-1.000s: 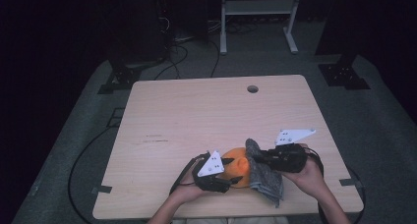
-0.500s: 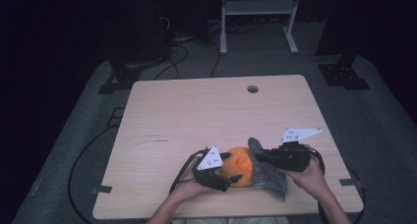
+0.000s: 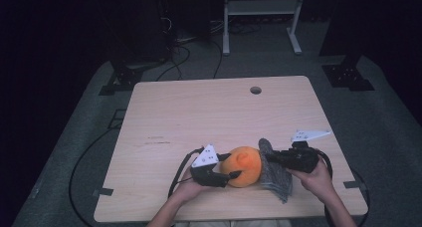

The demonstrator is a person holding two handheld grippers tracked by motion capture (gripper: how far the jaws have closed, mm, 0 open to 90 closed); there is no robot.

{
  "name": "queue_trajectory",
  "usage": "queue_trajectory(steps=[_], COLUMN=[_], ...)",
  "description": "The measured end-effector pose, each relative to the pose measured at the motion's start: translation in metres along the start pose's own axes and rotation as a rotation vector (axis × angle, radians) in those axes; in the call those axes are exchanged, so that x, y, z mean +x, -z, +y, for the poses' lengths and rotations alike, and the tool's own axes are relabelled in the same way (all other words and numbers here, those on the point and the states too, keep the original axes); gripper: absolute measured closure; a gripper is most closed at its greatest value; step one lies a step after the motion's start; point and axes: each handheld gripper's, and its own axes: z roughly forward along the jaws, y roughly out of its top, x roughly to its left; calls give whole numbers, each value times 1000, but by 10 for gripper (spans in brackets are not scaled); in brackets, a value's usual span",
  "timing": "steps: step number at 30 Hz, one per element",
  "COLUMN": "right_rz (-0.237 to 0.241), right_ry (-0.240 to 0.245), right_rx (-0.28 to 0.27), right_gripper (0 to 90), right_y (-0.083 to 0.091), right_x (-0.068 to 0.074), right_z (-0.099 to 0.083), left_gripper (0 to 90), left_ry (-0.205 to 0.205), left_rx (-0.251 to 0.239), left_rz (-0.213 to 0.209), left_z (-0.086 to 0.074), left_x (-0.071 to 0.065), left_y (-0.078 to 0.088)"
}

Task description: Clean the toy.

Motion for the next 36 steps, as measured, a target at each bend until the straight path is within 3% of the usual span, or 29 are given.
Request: queue_trajectory(steps=[1,3,4,6,9,11,12,14,16,19,20,23,25,28,29,31,34,36], right_rz=[2,65,114,143,133,76,92,122,166,131,115,117,102,114,114,110,103,96], right_ry=[9,23,41,51,40,30,11,21,63,121,127,80,69,72,79,84,71,65], right_rx=[-18,-76,-115,-129,-92,-23,-15,-45,-105,-88,-70,-51,-50,-51,-48,-48,-54,-57], right_gripper=[781,779,779,778,776,777,775,772,772,771,771,771,770,769,767,766,765,766], right_y=[2,9,12,11,0,-10,-12,-9,-2,-5,-9,-13,-8,-8,-9,-9,-10,-10], right_x=[4,13,19,25,23,17,16,23,38,48,46,34,30,30,31,31,28,25], right_z=[3,10,14,17,14,8,6,10,21,27,24,15,14,13,13,14,13,12], left_gripper=[374,382,386,390,392,391,392,392,391,354,313,187,140,100,94,132,304,345], left_ry=[-9,-20,-17,4,-14,-10,-13,-34,-54,-72,-59,36,37,106,111,99,50,46], left_rx=[-21,-57,-67,-95,-42,-5,-1,17,25,31,22,-63,-35,39,54,56,47,43], left_rz=[9,18,15,-1,29,46,48,55,54,46,41,25,53,-45,-61,-62,-15,7], left_z=[4,13,16,17,13,10,10,13,14,15,14,11,8,1,0,0,2,3], left_x=[-1,-3,-3,-1,-1,1,1,-2,-6,-9,-7,4,10,19,20,19,15,14], left_y=[3,11,13,19,19,17,17,14,10,6,6,13,12,4,2,3,6,6])
